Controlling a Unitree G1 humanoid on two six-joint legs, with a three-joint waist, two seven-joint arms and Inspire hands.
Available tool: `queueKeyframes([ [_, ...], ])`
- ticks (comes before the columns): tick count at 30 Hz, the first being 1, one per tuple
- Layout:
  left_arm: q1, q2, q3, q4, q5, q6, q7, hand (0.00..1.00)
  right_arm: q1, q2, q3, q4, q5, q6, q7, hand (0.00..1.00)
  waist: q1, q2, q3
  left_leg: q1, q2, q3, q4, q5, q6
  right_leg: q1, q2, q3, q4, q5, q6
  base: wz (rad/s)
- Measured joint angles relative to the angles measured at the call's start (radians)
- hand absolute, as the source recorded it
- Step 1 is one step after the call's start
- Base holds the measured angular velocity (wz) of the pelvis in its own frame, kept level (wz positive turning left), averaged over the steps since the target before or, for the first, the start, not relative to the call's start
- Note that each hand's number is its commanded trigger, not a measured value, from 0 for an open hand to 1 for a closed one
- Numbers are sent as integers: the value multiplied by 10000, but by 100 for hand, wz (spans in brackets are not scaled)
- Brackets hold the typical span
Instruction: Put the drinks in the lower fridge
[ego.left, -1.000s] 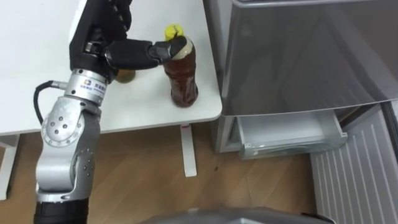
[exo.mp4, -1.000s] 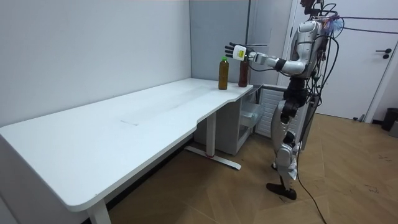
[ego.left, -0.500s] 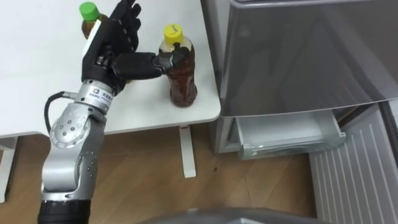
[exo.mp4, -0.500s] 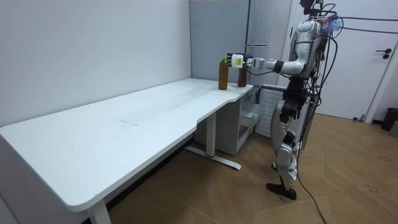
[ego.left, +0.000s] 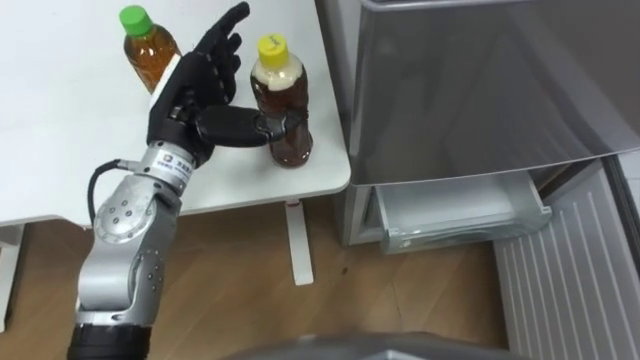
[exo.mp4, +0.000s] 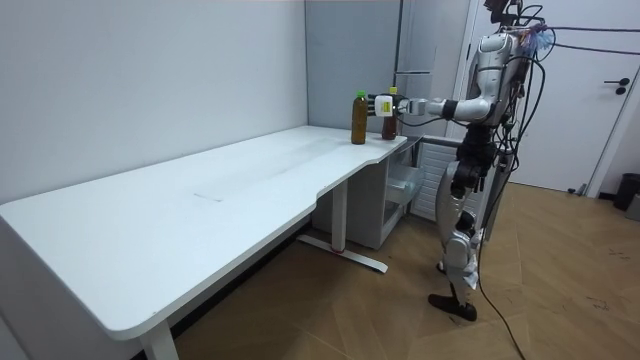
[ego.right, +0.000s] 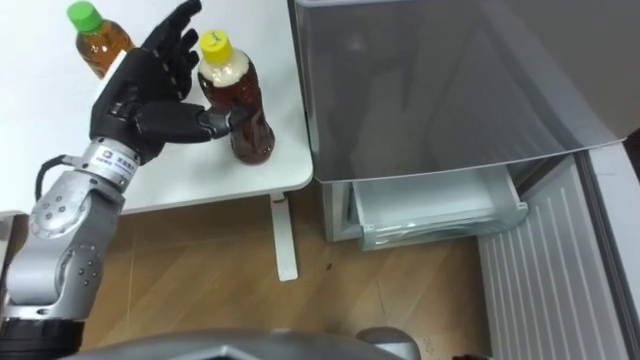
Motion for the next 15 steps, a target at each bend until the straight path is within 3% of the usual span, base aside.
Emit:
queueKeyframes([
  [15, -1, 0, -203, 90, 1, 0, -41, 0, -32, 2, 1, -106, -31, -17, 32, 0, -2, -8, -23, -2, 2, 3, 65, 1, -1, -4, 0, 12, -2, -5, -6, 0],
])
